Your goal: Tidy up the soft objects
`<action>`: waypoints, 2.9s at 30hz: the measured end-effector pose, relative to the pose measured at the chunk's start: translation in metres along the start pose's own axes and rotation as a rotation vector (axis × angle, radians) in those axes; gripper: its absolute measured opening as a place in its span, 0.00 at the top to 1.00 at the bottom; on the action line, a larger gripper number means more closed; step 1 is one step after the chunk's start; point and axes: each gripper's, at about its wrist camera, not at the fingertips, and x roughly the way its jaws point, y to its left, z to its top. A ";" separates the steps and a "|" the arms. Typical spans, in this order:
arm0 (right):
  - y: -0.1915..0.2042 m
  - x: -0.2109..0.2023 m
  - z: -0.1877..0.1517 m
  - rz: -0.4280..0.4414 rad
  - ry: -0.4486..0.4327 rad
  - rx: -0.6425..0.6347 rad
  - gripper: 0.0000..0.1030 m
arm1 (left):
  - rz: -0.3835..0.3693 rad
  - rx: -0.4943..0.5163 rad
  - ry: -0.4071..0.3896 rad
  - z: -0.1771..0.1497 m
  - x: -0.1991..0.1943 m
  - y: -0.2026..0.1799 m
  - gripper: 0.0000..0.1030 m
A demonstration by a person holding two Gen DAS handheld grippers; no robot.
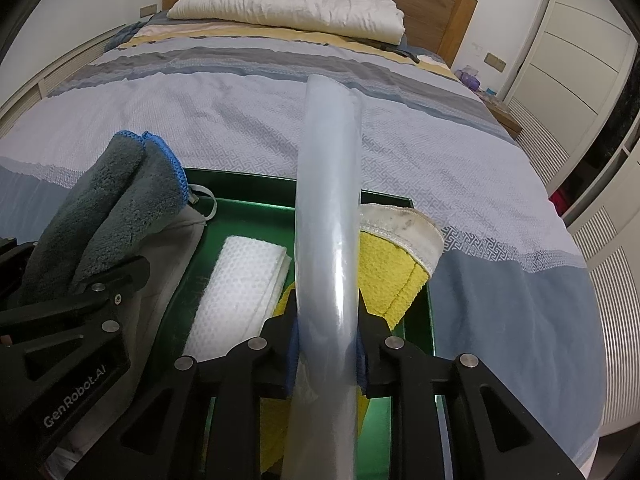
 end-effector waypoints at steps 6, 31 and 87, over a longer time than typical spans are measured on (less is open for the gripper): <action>0.000 -0.002 -0.001 -0.001 -0.004 0.003 0.76 | 0.001 -0.001 0.000 0.000 0.001 0.000 0.58; -0.006 -0.019 -0.004 -0.008 -0.035 0.021 0.55 | 0.007 -0.002 -0.023 -0.002 -0.008 0.000 0.39; -0.004 -0.188 -0.084 -0.228 -0.207 0.241 0.00 | -0.251 0.038 -0.124 -0.085 -0.160 0.023 0.08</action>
